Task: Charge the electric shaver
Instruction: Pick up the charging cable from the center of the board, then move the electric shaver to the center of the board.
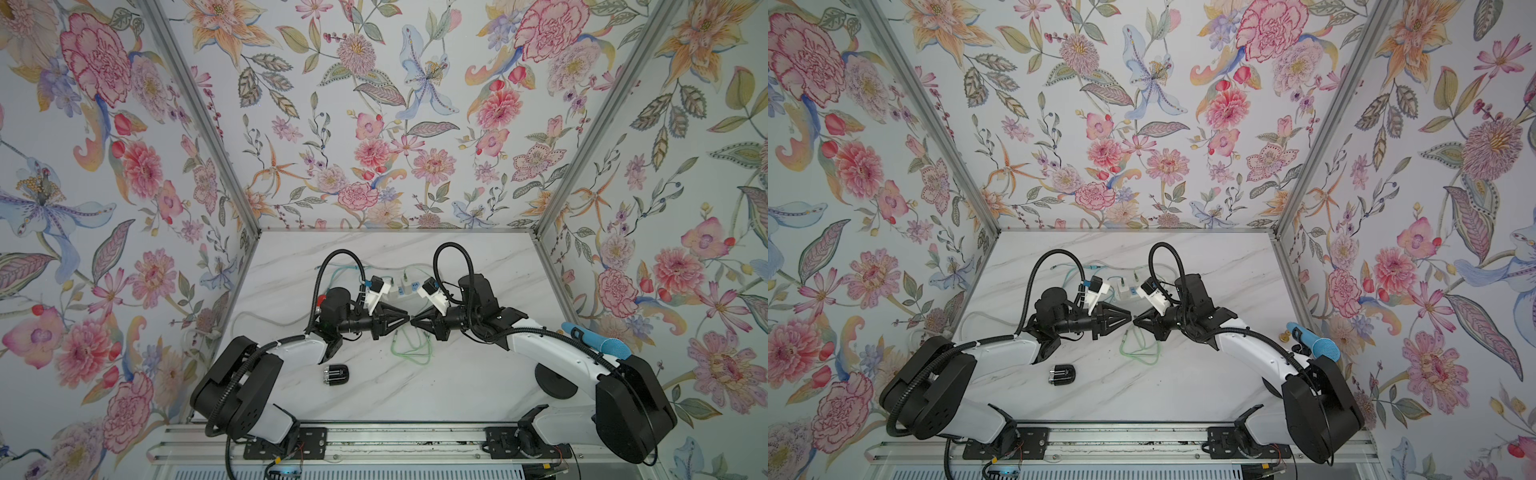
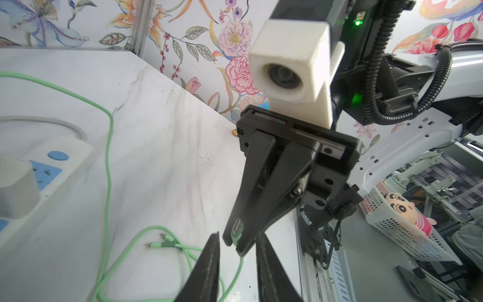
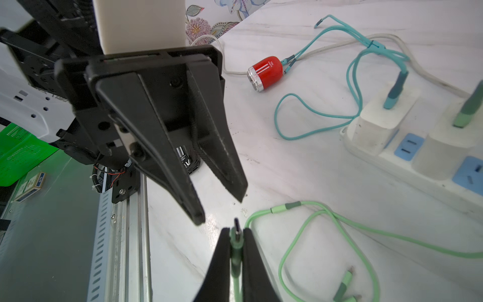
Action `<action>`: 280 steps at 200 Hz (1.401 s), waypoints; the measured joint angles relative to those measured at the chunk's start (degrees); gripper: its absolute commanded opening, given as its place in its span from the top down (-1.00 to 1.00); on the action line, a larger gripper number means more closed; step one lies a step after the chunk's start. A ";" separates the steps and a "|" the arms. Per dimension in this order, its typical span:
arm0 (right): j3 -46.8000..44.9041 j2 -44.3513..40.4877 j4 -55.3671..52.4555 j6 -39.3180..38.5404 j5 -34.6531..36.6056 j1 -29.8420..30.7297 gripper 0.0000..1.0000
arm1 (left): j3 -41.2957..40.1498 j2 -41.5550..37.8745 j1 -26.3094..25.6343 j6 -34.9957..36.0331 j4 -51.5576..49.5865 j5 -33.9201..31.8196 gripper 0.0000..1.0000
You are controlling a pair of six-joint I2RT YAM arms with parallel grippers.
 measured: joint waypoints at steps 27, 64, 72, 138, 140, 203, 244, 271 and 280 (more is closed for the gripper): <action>-1.73 -0.94 0.11 0.11 1.31 0.00 1.00 | 7.93 -6.67 1.44 11.85 -20.90 -8.70 0.09; -4.68 -1.22 0.79 1.25 3.48 0.02 1.00 | 20.15 -12.70 -1.84 30.01 -47.39 -35.56 0.02; -5.38 -1.22 1.18 1.53 3.98 0.02 1.00 | 20.33 -14.19 -2.69 33.16 -51.82 -41.07 0.00; -7.04 0.15 2.99 2.43 5.55 1.90 1.00 | 10.34 -23.30 -9.40 51.76 -80.11 -58.12 -0.27; -7.04 0.17 3.08 2.51 5.57 2.01 1.00 | 9.94 -23.45 -9.70 52.33 -80.54 -58.18 -0.27; -7.04 1.38 4.13 3.41 5.95 5.27 1.00 | 4.13 -23.54 -14.10 59.95 -86.36 -57.51 -0.26; -7.02 2.75 4.15 3.45 5.95 5.70 1.00 | 1.77 -21.29 -14.45 63.10 -86.71 -56.85 -0.32; -6.91 4.02 4.11 3.43 5.77 5.70 1.00 | 1.77 -20.46 -14.86 65.33 -86.88 -56.50 -0.58; -6.86 4.31 4.11 3.43 5.75 5.70 1.00 | 1.75 -19.82 -14.88 65.88 -87.10 -56.52 -0.58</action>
